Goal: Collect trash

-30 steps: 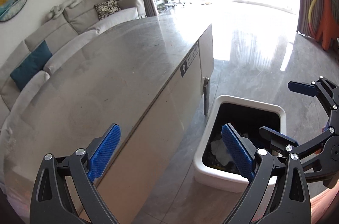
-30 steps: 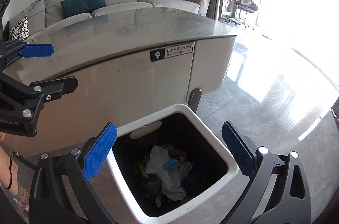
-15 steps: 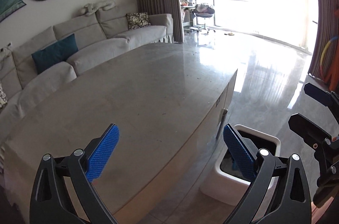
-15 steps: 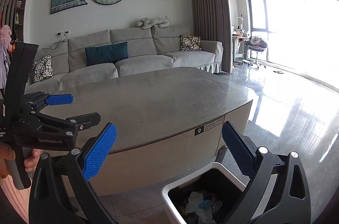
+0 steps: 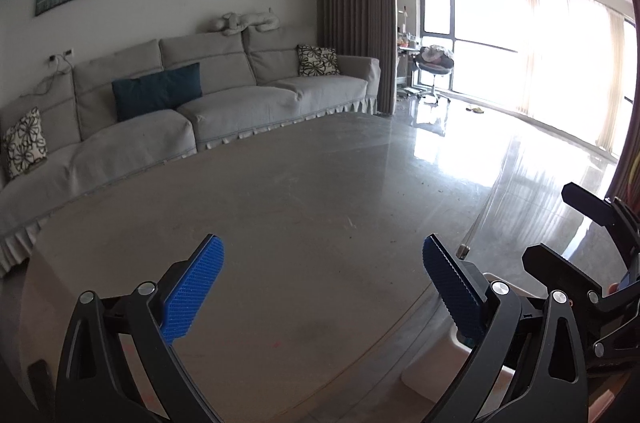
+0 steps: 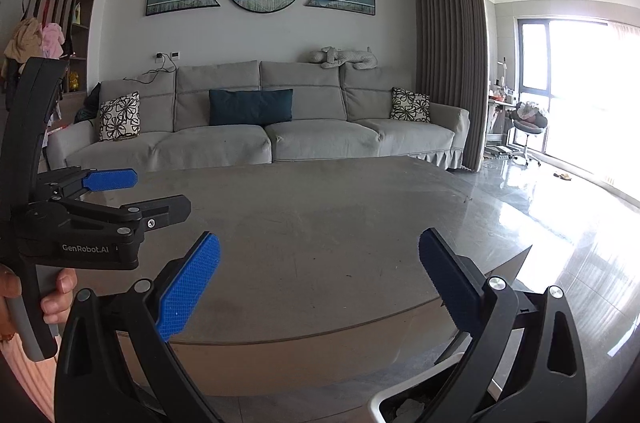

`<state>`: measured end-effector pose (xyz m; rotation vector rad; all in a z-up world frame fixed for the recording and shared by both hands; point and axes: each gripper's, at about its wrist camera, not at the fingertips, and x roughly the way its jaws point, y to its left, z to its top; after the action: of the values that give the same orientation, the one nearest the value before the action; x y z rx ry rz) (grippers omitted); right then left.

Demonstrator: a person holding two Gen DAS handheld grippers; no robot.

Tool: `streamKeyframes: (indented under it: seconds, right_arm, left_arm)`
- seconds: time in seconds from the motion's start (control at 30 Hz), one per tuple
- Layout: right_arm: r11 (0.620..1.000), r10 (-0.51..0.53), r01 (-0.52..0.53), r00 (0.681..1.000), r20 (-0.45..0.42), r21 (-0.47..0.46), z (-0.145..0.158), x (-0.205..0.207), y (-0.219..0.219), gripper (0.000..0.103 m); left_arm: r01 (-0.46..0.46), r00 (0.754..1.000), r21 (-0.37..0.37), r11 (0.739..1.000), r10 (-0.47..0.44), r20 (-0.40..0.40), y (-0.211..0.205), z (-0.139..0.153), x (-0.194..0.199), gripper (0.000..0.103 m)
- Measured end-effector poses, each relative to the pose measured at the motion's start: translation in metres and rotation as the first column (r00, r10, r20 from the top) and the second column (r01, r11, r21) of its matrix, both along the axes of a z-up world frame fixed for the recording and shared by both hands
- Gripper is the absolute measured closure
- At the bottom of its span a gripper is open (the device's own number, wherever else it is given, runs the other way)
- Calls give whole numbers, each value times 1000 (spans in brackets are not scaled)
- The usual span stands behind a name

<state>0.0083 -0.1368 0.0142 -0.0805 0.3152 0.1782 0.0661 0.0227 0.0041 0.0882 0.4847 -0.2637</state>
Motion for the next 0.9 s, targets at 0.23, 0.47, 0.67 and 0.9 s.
streamKeyframes:
  seconds: [0.23, 0.47, 0.67, 0.9]
  right_arm:
    - [998, 51, -51, 999, 9, -27, 6, 22, 46, 4]
    - [998, 56, -55, 998, 14, -40, 0, 36, 80, 4]
    - [998, 56, -56, 998, -3, -40, -8, 42, 98, 4]
    - [996, 72, -73, 997, -15, -51, -11, 46, 112, 4]
  left_arm:
    - [-98, 995, 0, 995, 98, 13, 53, 2, 14, 4]
    - [-187, 982, -2, 982, 187, 34, 98, 5, 32, 4]
    - [-189, 982, -38, 981, 188, -31, 123, -6, 45, 4]
    - [-177, 983, -41, 983, 175, -51, 132, -13, 45, 4]
